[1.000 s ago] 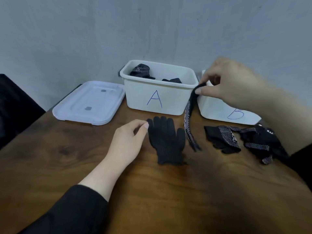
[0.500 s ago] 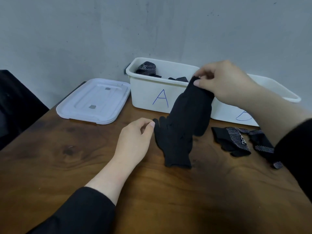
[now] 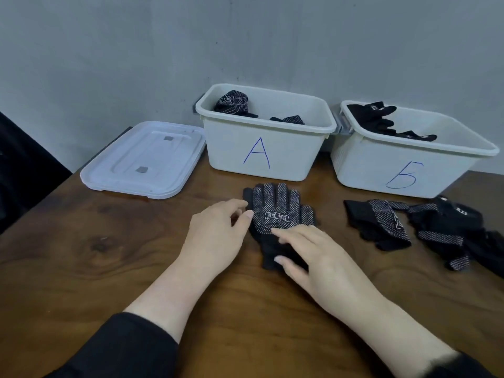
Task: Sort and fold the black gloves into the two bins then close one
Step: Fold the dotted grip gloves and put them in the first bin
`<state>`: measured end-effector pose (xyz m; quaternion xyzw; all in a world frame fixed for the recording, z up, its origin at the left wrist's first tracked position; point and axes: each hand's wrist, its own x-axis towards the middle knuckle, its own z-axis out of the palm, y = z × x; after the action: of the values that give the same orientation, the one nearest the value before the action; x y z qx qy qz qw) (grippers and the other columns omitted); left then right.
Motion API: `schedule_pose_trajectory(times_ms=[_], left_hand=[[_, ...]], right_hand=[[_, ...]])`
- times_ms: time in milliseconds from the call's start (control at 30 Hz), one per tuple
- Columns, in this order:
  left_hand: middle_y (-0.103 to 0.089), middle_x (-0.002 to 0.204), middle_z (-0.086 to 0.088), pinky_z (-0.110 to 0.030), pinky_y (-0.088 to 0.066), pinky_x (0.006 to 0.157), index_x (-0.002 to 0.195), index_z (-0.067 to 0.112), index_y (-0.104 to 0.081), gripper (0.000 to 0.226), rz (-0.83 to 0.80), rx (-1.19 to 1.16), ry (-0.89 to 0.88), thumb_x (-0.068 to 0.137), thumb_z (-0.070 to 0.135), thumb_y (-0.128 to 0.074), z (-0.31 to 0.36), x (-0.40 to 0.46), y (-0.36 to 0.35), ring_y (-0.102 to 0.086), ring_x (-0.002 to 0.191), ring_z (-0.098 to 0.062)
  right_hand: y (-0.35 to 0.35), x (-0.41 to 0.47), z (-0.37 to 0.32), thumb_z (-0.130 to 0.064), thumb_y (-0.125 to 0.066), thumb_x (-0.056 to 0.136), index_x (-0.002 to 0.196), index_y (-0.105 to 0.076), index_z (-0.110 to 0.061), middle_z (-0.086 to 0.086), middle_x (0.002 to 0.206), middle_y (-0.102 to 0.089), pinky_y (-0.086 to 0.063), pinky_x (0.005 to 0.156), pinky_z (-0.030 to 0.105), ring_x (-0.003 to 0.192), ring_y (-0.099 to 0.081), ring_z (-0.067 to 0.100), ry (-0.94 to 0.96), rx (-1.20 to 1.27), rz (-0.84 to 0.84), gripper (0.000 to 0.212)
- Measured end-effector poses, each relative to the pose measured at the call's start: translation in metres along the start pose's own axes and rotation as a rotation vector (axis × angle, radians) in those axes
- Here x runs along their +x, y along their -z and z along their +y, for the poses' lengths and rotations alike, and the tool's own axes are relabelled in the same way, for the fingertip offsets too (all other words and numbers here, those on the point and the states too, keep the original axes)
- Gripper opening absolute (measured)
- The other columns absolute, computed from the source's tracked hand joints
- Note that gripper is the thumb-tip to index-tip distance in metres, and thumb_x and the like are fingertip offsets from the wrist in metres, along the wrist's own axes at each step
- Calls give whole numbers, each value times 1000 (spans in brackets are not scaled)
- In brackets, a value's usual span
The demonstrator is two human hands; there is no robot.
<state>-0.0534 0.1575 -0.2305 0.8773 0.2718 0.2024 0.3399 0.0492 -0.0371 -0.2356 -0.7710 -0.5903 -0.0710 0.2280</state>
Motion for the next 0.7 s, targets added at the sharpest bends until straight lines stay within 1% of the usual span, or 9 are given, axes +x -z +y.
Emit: schedule_pose_trajectory(times_ms=[100,167,300,367,433,500,567,633,700], left_hand=[[-66,120,15,-40,-42,107,127,32,-66,31,0,35,-19,100,42,-54,-1,-1,-1,-58,116,-9],[-64,127,13,-41,-40,110,130,31,-64,34,-17,84,-41,100,43,-53,1,-1,-3,-55,121,-11],[-58,137,12,-40,-35,113,136,32,-59,38,-37,150,-64,101,44,-52,1,1,-8,-49,129,-11],[-61,129,11,-42,-37,110,133,30,-62,35,4,141,-73,101,43,-53,0,6,-12,-52,123,-13],[-63,115,10,-41,-39,101,125,30,-66,30,65,145,-62,100,42,-54,-1,18,-17,-57,112,-15],[-61,103,10,-39,-38,91,116,30,-69,28,119,206,-35,98,46,-56,-2,31,-23,-57,104,-18],[-60,100,8,-39,-36,85,112,30,-69,30,131,306,-5,96,52,-56,0,43,-29,-55,103,-20],[-60,97,7,-38,-31,81,108,31,-69,30,125,378,10,94,55,-59,2,51,-34,-54,102,-21],[-56,92,8,-37,-28,78,101,32,-69,22,133,379,2,93,51,-61,4,54,-39,-53,97,-20]], right_hand=[[2,-10,7,-39,-65,93,123,-67,-26,-18,119,-59,-49,93,34,111,-55,4,-62,41,-19,33],[1,-8,11,-32,-65,94,113,-71,-27,-20,115,-59,-49,91,36,108,-55,3,-86,54,-3,21],[-2,-2,10,-26,-60,98,108,-70,-27,-20,112,-61,-49,92,38,104,-57,3,-110,88,42,14],[-2,-1,10,-23,-61,99,108,-69,-26,-20,111,-62,-48,95,36,104,-57,2,-118,104,66,13],[-1,-2,9,-21,-62,99,107,-69,-26,-20,111,-62,-46,99,35,104,-56,0,-118,117,69,11],[-1,-4,10,-24,-62,99,107,-70,-27,-22,114,-61,-42,102,28,107,-53,-3,-139,136,51,12],[0,-6,12,-29,-61,99,109,-70,-29,-24,118,-60,-40,102,22,111,-53,-3,-167,161,15,14],[0,-9,14,-33,-61,98,112,-70,-31,-26,124,-58,-41,105,22,117,-55,-1,-182,181,-31,17],[1,-10,16,-33,-63,96,116,-70,-32,-27,129,-58,-43,107,25,122,-55,2,-193,186,-54,21]])
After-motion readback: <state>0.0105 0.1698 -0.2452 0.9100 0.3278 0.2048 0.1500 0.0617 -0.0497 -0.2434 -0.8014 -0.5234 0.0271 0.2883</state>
